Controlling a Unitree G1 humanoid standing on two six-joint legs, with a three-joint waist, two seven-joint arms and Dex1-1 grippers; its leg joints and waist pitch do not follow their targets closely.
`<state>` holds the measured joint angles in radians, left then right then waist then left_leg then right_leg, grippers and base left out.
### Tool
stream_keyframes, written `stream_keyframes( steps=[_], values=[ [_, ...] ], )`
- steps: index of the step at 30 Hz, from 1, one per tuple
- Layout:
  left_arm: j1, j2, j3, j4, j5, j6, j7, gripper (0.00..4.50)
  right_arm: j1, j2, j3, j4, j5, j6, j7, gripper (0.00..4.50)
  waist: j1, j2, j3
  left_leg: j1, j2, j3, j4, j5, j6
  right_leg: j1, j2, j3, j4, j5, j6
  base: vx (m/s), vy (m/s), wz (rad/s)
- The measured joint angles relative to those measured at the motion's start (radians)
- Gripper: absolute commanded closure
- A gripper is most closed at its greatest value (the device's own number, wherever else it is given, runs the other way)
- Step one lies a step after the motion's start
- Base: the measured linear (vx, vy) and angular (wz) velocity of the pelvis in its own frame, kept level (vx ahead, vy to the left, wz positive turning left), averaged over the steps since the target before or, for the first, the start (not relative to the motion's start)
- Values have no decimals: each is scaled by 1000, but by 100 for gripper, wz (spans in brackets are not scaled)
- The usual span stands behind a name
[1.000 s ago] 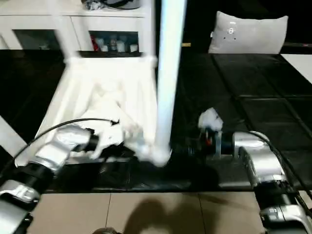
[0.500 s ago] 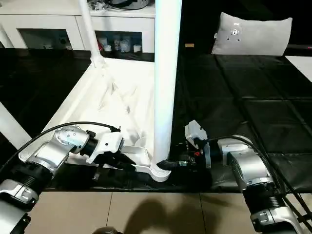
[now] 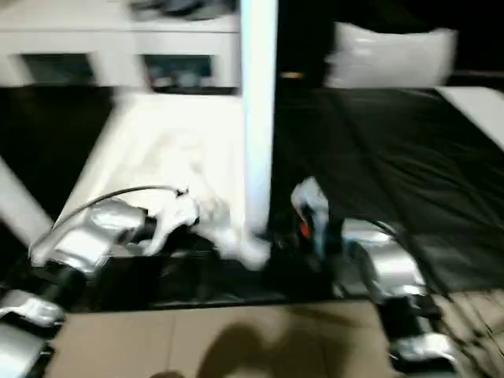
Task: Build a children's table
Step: Rotate leg to tighten
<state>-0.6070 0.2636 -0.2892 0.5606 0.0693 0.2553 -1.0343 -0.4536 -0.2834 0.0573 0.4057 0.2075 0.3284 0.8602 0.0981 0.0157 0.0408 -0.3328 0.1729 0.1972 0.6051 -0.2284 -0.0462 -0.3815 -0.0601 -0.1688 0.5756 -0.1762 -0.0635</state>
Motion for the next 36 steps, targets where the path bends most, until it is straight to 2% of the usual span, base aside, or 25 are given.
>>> stream_keyframes(
  steps=[1, 3, 4, 5, 6, 7, 9, 12, 15, 17, 22, 25, 29, 33, 34, 36],
  values=[
    [-2, -16, 7, 0, 4, 18, 40, 450, -16, 25, -6, 14, -13, 4, -68, 255, -12, 0, 0, 0, 0, 0, 0, 0, 0, 0, 0, 0, 0, 0, 0, 0, 0, 0],
    [-11, -59, 20, 3, 14, 56, 137, 450, -48, 80, -29, 50, -28, 8, -212, 255, -20, 0, 0, 0, 0, -1, -2, 0, 0, 0, 0, -2, 0, 0, 0, 0, 0, 0],
    [-14, -74, 24, 5, 18, 68, 173, 450, -60, 101, -31, 69, -36, -8, -258, 255, -20, 0, 0, 0, 0, -2, -3, 0, 0, 0, 0, -2, 0, 0, 0, 0, 0, 0],
    [-14, -86, 30, 5, 22, 76, 200, 450, -65, 119, -37, 80, -46, -26, -301, 222, -17, 0, 0, 0, 0, -3, -4, 0, 0, 0, 0, -3, 0, 0, -1, 0, 0, 0],
    [-14, -93, 33, 5, 22, 81, 213, 450, -65, 132, -40, 84, -49, -35, -325, 222, -14, 1, 0, 0, 0, -3, -4, 2, 4, 0, 0, -3, 0, 0, -1, 0, 0, 0],
    [-14, -96, 36, 5, 22, 83, 222, 450, -66, 141, -43, 84, -52, -38, -341, 188, -11, 1, 0, 0, 0, -3, -5, 3, 5, -1, 0, -3, 0, 0, -2, 0, 0, 0],
    [-16, -102, 37, 1, 22, 83, 229, 450, -70, 149, -45, 90, -62, -29, -362, 185, -5, 1, 0, -1, 0, -3, -6, 2, 6, -2, 0, -3, 0, -1, -2, 0, 0, 0],
    [-16, -106, 33, -1, 21, 64, 217, 450, -56, 154, -68, 75, -40, -31, -336, 147, 7, 1, 0, -6, 0, -3, -5, 0, 7, -7, -1, -3, 1, -1, -4, 0, 0, 0],
    [-13, -83, 15, 1, 25, 11, 204, 450, -36, 126, -77, 50, -4, -25, -274, 138, 15, 1, 0, -14, 0, -3, -4, 0, 8, -13, -1, -3, 3, 1, -7, 0, 0, 0],
    [-9, -56, -6, 9, 32, -63, 171, 450, -13, 79, -70, 26, 18, -28, -196, 104, 21, 2, -1, -18, 0, -3, -3, 1, 8, -17, -1, -3, 4, 1, -7, 0, 0, 0],
    [9, 15, -14, 27, 16, -191, 26, 450, 64, -84, -13, -37, 35, -50, 59, 90, 52, 3, -1, -17, 1, -3, -1, 1, 8, -17, -1, -4, 3, 0, -3, 0, 0, 0],
    [12, 46, -22, 30, 4, -230, -45, 450, 74, -126, 1, -60, 36, -69, 157, 90, 56, 3, -1, -17, 1, -3, 2, 1, 8, -17, -1, -4, 3, 1, -2, 0, 0, 0],
    [12, 92, -52, 39, -23, -300, -180, 450, 97, -207, 27, -94, 59, -102, 309, 90, 75, 3, -1, -18, 1, -3, 4, 0, 9, -17, -2, -3, 3, 2, -1, 0, 0, 0],
    [12, 125, -72, 49, -35, -349, -280, 450, 97, -228, 48, -94, 79, -99, 403, 90, 78, 3, -1, -17, 1, -3, 5, 0, 9, -16, -1, -3, 3, 3, -1, 0, 0, 0],
    [11, 132, -77, 49, -35, -358, -302, 450, 97, -233, 53, -94, 85, -95, 432, 107, 78, 3, -1, -17, 1, -3, 5, 0, 9, -16, -1, -3, 3, 3, -1, 0, 0, 0],
    [11, 142, -82, 49, -35, -375, -335, 450, 97, -239, 60, -93, 101, -89, 471, 107, 79, 3, -1, -17, 1, -3, 5, 0, 10, -16, -2, -3, 3, 3, -1, 0, 0, 0]
  ],
)
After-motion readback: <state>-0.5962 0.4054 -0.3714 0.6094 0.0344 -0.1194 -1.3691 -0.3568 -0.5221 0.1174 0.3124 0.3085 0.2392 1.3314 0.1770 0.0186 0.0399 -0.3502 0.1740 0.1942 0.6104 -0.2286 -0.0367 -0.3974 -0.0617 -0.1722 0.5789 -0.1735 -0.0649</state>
